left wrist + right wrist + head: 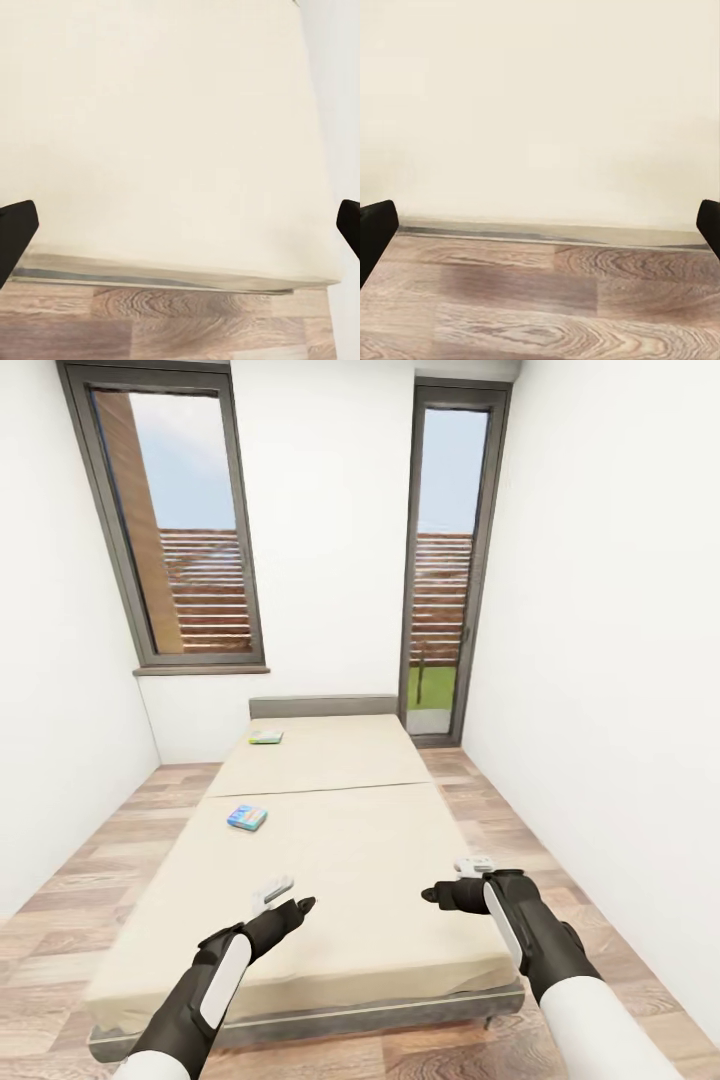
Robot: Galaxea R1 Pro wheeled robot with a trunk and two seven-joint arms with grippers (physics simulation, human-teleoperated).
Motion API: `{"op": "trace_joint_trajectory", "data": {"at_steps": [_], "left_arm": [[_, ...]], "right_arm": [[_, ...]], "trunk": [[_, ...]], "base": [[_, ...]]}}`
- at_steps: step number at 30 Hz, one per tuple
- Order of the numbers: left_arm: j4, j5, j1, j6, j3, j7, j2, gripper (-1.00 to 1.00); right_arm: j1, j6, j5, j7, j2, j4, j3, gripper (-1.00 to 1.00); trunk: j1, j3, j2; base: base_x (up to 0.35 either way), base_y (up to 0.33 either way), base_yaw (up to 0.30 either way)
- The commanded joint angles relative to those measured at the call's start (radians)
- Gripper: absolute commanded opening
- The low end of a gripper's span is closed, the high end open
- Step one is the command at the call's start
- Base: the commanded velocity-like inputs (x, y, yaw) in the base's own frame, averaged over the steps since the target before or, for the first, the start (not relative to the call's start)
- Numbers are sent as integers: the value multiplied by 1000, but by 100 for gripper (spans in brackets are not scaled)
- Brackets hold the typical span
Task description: Put all the toys in the child's room - the three board games (two on the bed and one on the table), the two jigsaw puzzles on the table, and the tennis ball on the table - inside the toy box on the table in the child's room.
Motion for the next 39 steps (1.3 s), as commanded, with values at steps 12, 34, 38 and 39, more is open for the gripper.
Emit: {"op": "trace_joint_trajectory", "data": {"at_steps": [12,34,38,39], "left_arm": [[0,5,0,8,3,-15,0,100],[0,4,0,8,4,-55,5,100],[0,4,0,8,4,-55,5,100],[0,4,0,8,5,-55,5,100]], "right_arm": [[-1,5,0,2,1,-2,-1,100],[-1,5,1,2,-1,-3,-1,100],[-1,5,1,2,-1,-3,-1,100],[-1,5,1,2,-1,-3,-1,100]], "trunk": [[0,-1,-1],[0,-1,-1],[0,-1,-1],[0,-1,-1]], "base": [[25,327,0],[159,323,0],[149,322,0],[125,324,0]]}}
